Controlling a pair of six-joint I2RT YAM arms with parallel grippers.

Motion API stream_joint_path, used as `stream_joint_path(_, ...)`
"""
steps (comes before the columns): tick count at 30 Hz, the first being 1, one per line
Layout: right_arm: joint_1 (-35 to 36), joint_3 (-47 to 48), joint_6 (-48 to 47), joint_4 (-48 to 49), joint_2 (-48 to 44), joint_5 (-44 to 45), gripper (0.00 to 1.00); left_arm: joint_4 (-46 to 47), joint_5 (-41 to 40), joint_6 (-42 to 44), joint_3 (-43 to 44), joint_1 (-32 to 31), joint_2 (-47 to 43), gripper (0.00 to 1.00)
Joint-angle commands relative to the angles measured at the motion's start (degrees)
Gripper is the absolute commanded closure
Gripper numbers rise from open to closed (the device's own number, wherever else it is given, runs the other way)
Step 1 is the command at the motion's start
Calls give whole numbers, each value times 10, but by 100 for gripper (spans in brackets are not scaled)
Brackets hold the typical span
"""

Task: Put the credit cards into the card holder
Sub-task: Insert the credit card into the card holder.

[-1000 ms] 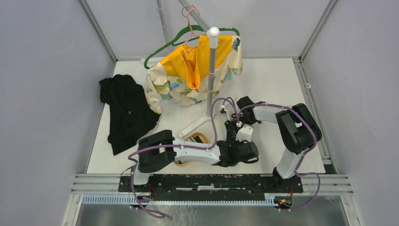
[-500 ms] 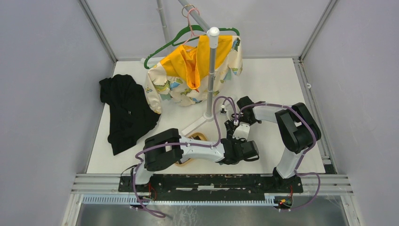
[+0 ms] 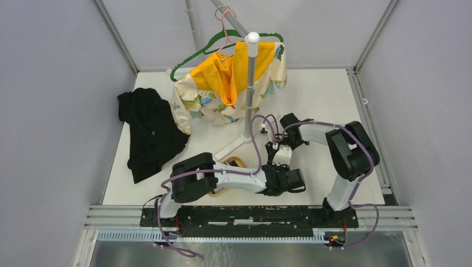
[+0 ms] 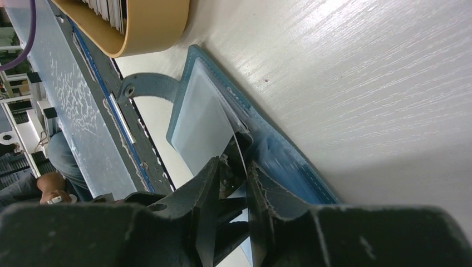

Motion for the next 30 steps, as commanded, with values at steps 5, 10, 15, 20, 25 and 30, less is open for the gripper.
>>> stream_joint_path(5, -5, 16, -41, -38, -8, 9, 67, -47, -58, -30, -16, 10, -6, 75)
stream_joint_path(10, -10, 23, -51, -50, -10, -3, 66, -48, -63, -27, -16, 10, -5, 75)
stream_joint_path(15, -19, 27, -61, -60, -17, -15, 63, -48, -64, -24, -17, 10, -7, 74)
stream_joint_path(20, -28, 32, -69, -69, -26, -19, 63, -48, -64, -21, -19, 11, -12, 74)
stream_joint_path(25, -38, 34, -76, -74, -45, -20, 62, -48, -66, -22, -30, 11, -25, 74)
stream_joint_path(30, -51, 33, -81, -74, -69, -20, 62, -57, -68, -31, -44, 10, -38, 74)
